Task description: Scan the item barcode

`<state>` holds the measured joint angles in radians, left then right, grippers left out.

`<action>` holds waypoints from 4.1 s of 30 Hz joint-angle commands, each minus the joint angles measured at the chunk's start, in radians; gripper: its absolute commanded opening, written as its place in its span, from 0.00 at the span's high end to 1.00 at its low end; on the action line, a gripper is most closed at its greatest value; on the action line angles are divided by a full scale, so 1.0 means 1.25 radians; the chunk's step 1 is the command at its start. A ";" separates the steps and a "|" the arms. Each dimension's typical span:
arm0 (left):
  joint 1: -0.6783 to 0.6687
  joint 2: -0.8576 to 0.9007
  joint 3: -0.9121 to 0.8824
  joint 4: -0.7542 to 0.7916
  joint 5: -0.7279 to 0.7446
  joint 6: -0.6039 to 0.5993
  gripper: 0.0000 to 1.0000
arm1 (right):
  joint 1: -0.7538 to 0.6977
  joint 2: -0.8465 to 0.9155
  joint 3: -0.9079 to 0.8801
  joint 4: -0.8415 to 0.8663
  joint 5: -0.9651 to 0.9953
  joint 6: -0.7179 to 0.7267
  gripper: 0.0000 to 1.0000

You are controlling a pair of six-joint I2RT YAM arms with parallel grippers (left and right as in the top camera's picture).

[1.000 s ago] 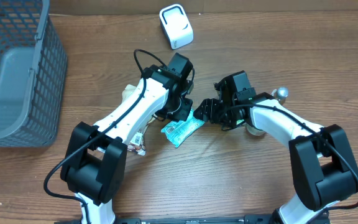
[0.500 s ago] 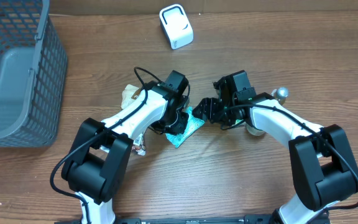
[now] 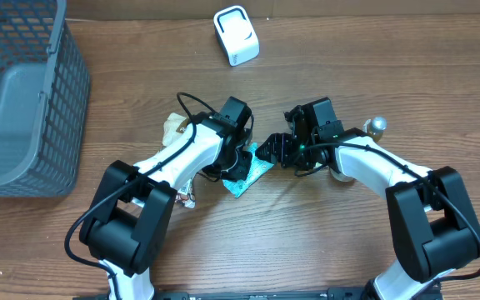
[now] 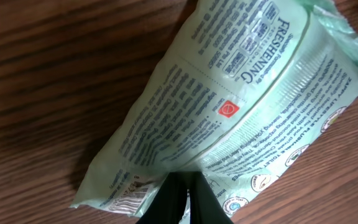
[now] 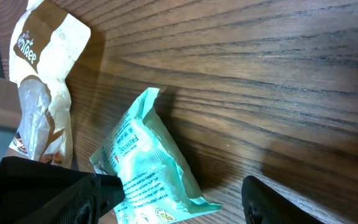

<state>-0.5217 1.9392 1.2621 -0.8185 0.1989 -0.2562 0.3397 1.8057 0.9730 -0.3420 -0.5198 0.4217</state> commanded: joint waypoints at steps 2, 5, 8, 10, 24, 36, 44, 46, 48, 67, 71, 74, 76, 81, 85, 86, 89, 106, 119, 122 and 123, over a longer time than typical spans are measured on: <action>0.009 0.023 0.042 -0.047 -0.005 -0.011 0.96 | -0.004 0.003 -0.006 0.004 -0.008 0.000 0.32; 0.016 0.022 0.091 -0.096 -0.018 -0.033 0.96 | -0.004 0.003 -0.006 -0.005 -0.008 0.000 0.32; 0.023 0.022 0.117 -0.115 -0.018 -0.048 0.96 | -0.004 0.003 -0.006 -0.010 -0.008 -0.001 0.31; 0.026 0.022 0.118 -0.117 -0.018 -0.053 0.96 | -0.004 0.003 -0.006 -0.008 -0.008 -0.001 0.31; 0.025 0.024 -0.053 0.005 -0.065 -0.066 0.96 | 0.001 0.004 -0.006 -0.008 -0.005 0.022 0.31; 0.025 0.024 -0.078 0.030 -0.070 -0.065 0.96 | 0.027 0.106 -0.006 0.092 -0.123 0.074 0.36; 0.025 0.024 -0.078 0.030 -0.070 -0.065 0.96 | 0.027 0.137 -0.006 0.127 -0.130 0.105 0.54; 0.025 0.024 -0.078 0.030 -0.070 -0.065 0.96 | 0.026 0.137 -0.006 0.125 -0.130 0.105 0.54; 0.025 0.024 -0.078 0.030 -0.070 -0.065 0.96 | 0.025 0.137 -0.006 0.122 -0.130 0.105 0.54; 0.036 -0.026 0.130 -0.119 -0.143 -0.065 0.96 | 0.025 0.137 -0.006 0.117 -0.106 0.094 0.96; 0.063 -0.054 0.265 -0.224 -0.213 -0.065 0.96 | 0.025 0.137 -0.006 0.117 -0.105 0.075 0.96; 0.102 -0.068 0.363 -0.292 -0.275 -0.065 0.96 | 0.025 0.137 -0.006 0.117 -0.106 0.074 0.96; 0.133 -0.071 0.404 -0.312 -0.295 -0.065 0.95 | 0.025 0.137 -0.006 0.117 -0.106 0.074 0.96; 0.238 -0.072 0.433 -0.313 -0.309 -0.065 0.90 | 0.025 0.137 -0.006 0.117 -0.106 0.075 0.96; 0.331 -0.070 0.433 -0.314 -0.309 -0.065 0.72 | 0.025 0.137 -0.006 0.117 -0.106 0.075 0.96; 0.348 -0.070 0.433 -0.314 -0.309 -0.065 0.60 | 0.025 0.137 -0.006 0.117 -0.106 0.075 0.96; 0.404 -0.070 0.433 -0.314 -0.309 -0.065 0.13 | 0.025 0.137 -0.006 0.117 -0.106 0.075 0.96; 0.490 -0.070 0.433 -0.321 -0.306 -0.065 0.00 | 0.025 0.137 -0.006 0.117 -0.097 0.075 0.96; 0.490 -0.070 0.433 -0.321 -0.306 -0.065 0.00 | 0.025 0.137 -0.006 0.117 -0.082 0.056 0.96; 0.490 -0.070 0.433 -0.321 -0.306 -0.065 0.00 | 0.025 0.137 -0.006 0.117 -0.082 0.053 0.96; 0.490 -0.070 0.433 -0.321 -0.306 -0.065 0.00 | 0.025 0.137 -0.006 0.117 -0.082 0.053 0.96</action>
<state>0.0914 1.8591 1.7912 -1.2194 -0.1730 -0.3370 0.3622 1.9553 0.9752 -0.1921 -0.6804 0.5060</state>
